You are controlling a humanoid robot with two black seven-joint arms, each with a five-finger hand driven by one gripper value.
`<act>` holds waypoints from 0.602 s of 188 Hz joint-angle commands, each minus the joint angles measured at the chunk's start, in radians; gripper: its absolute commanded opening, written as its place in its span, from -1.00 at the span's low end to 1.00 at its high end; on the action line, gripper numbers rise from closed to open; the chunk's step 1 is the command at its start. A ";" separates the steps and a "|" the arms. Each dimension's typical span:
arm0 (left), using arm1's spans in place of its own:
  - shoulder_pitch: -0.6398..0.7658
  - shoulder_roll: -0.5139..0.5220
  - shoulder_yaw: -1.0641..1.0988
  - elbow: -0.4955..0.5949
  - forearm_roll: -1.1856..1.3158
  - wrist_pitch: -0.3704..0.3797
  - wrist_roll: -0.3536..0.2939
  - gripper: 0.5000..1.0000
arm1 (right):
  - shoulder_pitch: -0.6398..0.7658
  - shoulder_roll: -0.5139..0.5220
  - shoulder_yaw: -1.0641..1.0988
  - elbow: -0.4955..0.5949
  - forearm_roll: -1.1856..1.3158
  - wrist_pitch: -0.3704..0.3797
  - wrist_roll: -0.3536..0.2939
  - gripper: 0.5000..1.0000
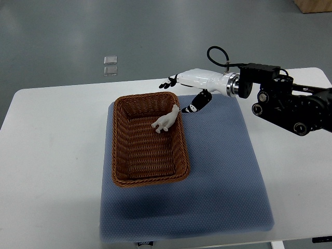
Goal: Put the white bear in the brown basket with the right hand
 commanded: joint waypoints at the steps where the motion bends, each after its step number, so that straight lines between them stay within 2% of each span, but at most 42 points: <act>1: 0.000 0.000 -0.001 0.000 0.000 0.000 0.000 1.00 | -0.042 -0.019 0.066 -0.015 0.046 0.002 -0.002 0.42; 39: 0.000 0.000 -0.001 0.000 0.000 0.000 0.000 1.00 | -0.117 -0.062 0.158 -0.028 0.260 -0.002 -0.003 0.42; 93: 0.000 0.000 -0.001 0.000 0.000 0.000 0.000 1.00 | -0.181 -0.053 0.240 -0.225 0.931 -0.022 -0.003 0.42; 113: 0.000 0.000 -0.001 0.000 0.000 0.000 0.000 1.00 | -0.191 -0.048 0.239 -0.269 1.111 -0.033 -0.003 0.43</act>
